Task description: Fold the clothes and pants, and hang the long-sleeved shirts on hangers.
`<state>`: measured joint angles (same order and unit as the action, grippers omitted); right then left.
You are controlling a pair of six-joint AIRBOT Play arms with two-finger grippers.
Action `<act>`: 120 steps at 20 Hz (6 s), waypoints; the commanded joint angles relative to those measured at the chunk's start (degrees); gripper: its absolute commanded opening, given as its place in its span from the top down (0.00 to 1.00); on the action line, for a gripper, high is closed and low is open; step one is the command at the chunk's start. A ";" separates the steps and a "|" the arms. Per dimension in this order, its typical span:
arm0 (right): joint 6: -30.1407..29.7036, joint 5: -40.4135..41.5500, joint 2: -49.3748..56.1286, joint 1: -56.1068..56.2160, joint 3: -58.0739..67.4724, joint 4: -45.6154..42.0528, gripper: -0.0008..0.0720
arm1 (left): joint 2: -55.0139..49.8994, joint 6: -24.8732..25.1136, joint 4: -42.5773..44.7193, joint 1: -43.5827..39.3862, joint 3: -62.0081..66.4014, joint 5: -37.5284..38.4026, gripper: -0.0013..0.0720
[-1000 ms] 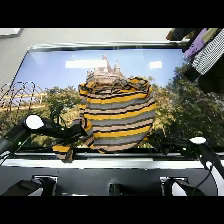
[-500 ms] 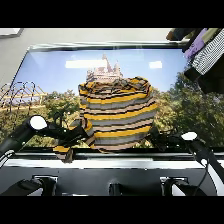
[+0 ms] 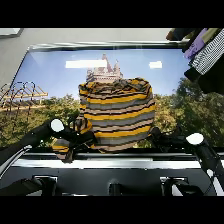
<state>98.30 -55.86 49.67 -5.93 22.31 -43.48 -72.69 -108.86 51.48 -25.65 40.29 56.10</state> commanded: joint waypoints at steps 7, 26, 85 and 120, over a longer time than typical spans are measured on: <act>2.56 -6.49 -8.72 0.07 0.07 -1.46 0.96 | -1.33 -1.33 -0.48 0.52 -0.04 -5.55 0.96; 17.53 -24.90 -20.31 0.07 10.12 -10.19 0.96 | 13.14 -5.33 4.68 4.83 12.31 11.26 0.96; 24.13 -27.87 16.63 29.35 37.42 -48.06 0.96 | -4.61 1.81 23.15 -9.18 26.45 11.85 0.33; 21.14 -38.71 16.70 29.35 86.49 -39.56 0.96 | -10.71 1.03 31.89 -7.63 76.61 46.93 0.96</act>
<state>117.80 -91.61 66.35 23.38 100.73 -86.08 -84.93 -106.94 83.00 -33.39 111.39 96.57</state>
